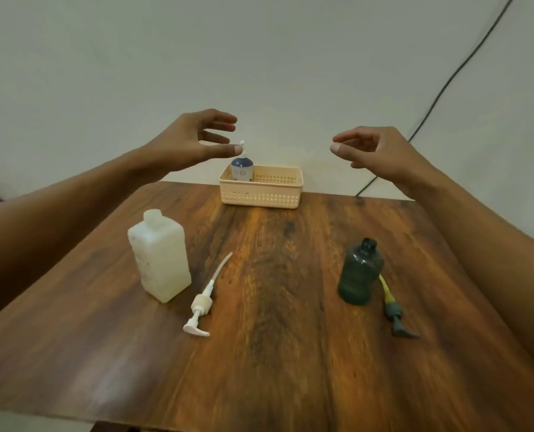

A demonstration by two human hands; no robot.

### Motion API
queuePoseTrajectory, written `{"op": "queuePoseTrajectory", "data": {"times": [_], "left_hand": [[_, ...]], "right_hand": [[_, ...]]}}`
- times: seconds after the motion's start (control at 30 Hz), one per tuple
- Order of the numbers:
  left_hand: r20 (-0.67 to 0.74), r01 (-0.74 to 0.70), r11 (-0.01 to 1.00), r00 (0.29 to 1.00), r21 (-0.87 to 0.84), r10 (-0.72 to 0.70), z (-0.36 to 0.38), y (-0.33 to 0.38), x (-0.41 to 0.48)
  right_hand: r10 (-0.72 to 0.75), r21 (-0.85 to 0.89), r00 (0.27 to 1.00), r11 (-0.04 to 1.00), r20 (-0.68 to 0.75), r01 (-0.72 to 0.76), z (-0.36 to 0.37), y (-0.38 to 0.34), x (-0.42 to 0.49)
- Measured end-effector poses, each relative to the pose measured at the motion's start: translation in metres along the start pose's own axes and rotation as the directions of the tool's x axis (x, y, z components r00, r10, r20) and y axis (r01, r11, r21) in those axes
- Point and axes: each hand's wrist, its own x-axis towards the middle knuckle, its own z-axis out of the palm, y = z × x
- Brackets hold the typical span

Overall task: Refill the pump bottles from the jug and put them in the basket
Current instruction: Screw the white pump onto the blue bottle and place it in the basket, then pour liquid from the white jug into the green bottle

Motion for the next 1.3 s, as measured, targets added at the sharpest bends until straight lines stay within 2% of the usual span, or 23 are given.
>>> {"op": "queuePoseTrajectory", "data": {"times": [0.1,0.5,0.7,0.9,1.03,1.1,1.17,1.3], "left_hand": [[-0.007,-0.012,1.0,1.0,-0.003,0.012,0.009,0.012,-0.023],[-0.061,0.027,0.999,0.998,-0.029,-0.029,0.016,0.017,-0.066],[-0.155,0.077,0.997,0.985,-0.033,-0.081,0.008,0.005,-0.094],[-0.273,0.185,0.983,0.945,-0.004,-0.179,0.012,-0.034,-0.146],[-0.298,0.281,0.956,0.909,-0.082,-0.293,0.034,-0.067,-0.174],[-0.312,0.296,0.947,0.894,-0.123,-0.32,0.049,-0.08,-0.183],[-0.341,0.285,0.95,0.886,-0.132,-0.313,0.062,-0.088,-0.187],[-0.422,0.317,0.928,0.827,-0.194,-0.37,0.073,-0.102,-0.185]], "right_hand": [[0.012,0.056,1.0,0.998,-0.027,-0.01,-0.008,0.001,-0.026],[0.017,0.087,0.999,0.996,-0.043,-0.013,-0.012,0.007,-0.065],[0.048,0.103,0.998,0.994,-0.047,-0.043,-0.013,0.025,-0.084],[0.165,0.107,0.984,0.979,0.068,-0.171,-0.001,0.064,-0.13],[0.227,0.01,0.964,0.973,0.14,-0.23,0.018,0.085,-0.159],[0.251,0.072,0.952,0.961,0.177,-0.267,0.029,0.096,-0.17],[0.272,0.162,0.949,0.941,0.161,-0.297,0.038,0.104,-0.178],[0.256,0.138,0.962,0.953,0.1,-0.268,0.049,0.104,-0.183]]}}
